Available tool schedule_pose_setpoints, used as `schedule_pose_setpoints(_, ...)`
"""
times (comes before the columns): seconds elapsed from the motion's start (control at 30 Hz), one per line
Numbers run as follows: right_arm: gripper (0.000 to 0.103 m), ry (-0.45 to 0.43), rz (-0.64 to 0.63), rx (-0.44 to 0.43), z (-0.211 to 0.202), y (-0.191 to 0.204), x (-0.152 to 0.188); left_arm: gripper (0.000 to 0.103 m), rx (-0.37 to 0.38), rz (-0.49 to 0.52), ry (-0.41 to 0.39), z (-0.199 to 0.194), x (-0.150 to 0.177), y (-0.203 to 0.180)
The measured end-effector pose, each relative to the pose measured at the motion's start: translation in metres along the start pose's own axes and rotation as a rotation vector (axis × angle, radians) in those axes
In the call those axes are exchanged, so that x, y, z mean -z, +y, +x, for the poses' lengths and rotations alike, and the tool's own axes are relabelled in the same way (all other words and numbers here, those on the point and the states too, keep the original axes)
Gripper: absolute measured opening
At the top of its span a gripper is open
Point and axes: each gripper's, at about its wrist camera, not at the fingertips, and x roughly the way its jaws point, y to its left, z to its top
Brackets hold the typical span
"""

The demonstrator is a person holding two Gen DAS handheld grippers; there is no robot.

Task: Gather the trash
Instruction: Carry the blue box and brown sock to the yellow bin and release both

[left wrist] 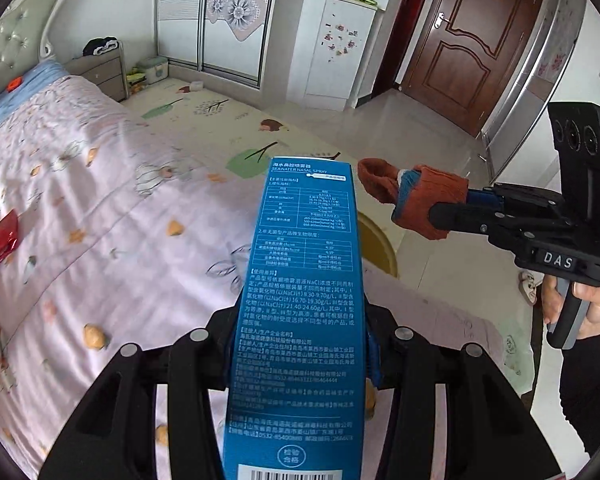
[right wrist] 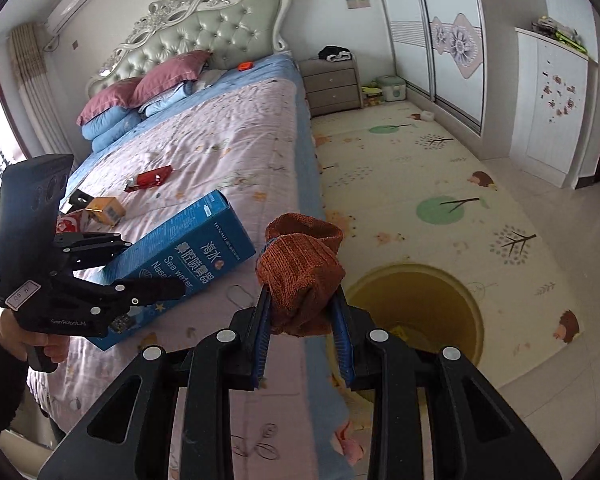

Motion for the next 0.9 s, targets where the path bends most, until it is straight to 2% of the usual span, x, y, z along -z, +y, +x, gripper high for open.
schedule_pose_setpoints(0.2, 0.028, -0.019, 0.076, 0.075, -0.013, -0.057, 0.005, 0.047, 0.042, 0.027, 0.02, 0.044, -0.05, -0.034)
schedule_pose_setpoints(0.37, 0.028, 0.019, 0.121, 0.121, -0.006, -0.093, 0.017, 0.046, 0.06, 0.026, 0.078, 0.095, -0.076, -0.052)
schedule_pose_setpoints(0.67, 0.028, 0.062, 0.198, 0.106, 0.024, -0.135, 0.029, 0.046, 0.071, 0.011, 0.148, 0.15, -0.103, -0.062)
schedule_pose_setpoints(0.77, 0.032, 0.068, 0.214, 0.089, 0.033, -0.141, 0.028, 0.047, 0.07, -0.001, 0.179, 0.159, -0.106, -0.062)
schedule_pose_setpoints(0.8, 0.037, 0.065, 0.225, 0.08, 0.035, -0.144, 0.028, 0.051, 0.063, -0.013, 0.188, 0.161, -0.107, -0.061)
schedule_pose_setpoints(0.83, 0.038, 0.068, 0.235, 0.074, 0.037, -0.146, 0.029, 0.073, 0.047, -0.026, 0.188, 0.16, -0.106, -0.06)
schedule_pose_setpoints(0.9, 0.053, 0.072, 0.243, 0.074, 0.04, -0.15, 0.03, 0.093, 0.009, -0.058, 0.17, 0.16, -0.108, -0.055)
